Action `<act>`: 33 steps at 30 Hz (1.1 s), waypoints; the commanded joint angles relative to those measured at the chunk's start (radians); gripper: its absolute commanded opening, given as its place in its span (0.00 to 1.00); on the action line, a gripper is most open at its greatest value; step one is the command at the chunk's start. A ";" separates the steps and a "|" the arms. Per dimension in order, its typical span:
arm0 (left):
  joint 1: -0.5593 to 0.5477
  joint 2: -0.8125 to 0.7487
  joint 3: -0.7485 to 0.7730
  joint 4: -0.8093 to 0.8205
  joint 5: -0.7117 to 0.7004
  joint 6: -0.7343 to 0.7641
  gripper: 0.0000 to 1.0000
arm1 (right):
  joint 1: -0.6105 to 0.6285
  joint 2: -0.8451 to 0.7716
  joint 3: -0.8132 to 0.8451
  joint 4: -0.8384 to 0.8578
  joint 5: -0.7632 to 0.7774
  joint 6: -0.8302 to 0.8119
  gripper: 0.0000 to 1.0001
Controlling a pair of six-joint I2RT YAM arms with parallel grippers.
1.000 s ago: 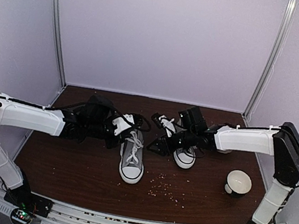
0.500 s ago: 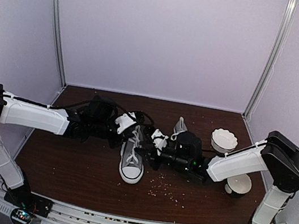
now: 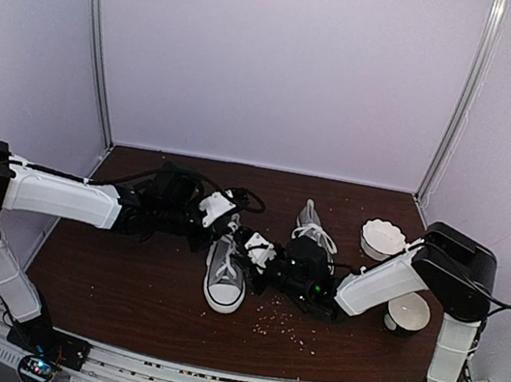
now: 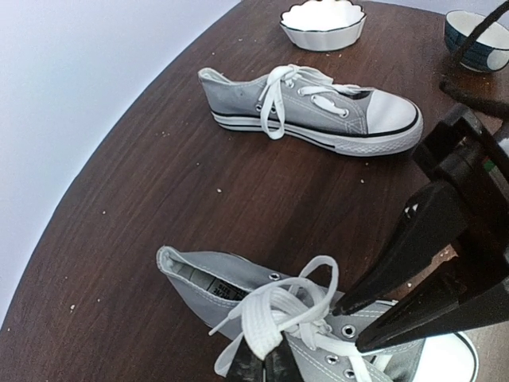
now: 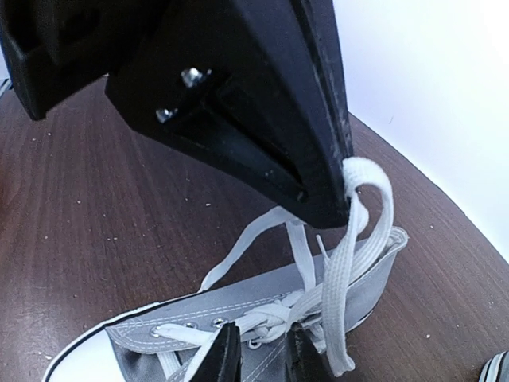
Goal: Tie the shoes
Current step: Cross the shoelace.
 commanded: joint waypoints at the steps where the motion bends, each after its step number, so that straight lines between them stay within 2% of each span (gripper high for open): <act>1: 0.011 0.014 0.033 0.038 0.020 -0.015 0.00 | 0.017 -0.004 0.001 0.055 0.077 -0.028 0.20; 13: 0.014 0.010 0.037 0.030 0.037 -0.013 0.00 | 0.020 0.047 0.048 0.033 0.159 -0.022 0.19; 22: 0.015 0.015 0.038 0.031 0.039 -0.014 0.00 | 0.013 0.072 0.097 -0.038 0.161 -0.041 0.19; 26: 0.015 0.013 0.037 0.033 0.040 -0.014 0.00 | 0.011 0.075 0.109 -0.056 0.153 -0.040 0.17; 31: 0.016 0.004 0.034 0.037 0.039 -0.015 0.00 | 0.005 0.089 0.136 -0.094 0.161 -0.023 0.22; 33: 0.016 0.003 0.034 0.038 0.039 -0.017 0.00 | 0.005 0.089 0.139 -0.098 0.159 -0.021 0.18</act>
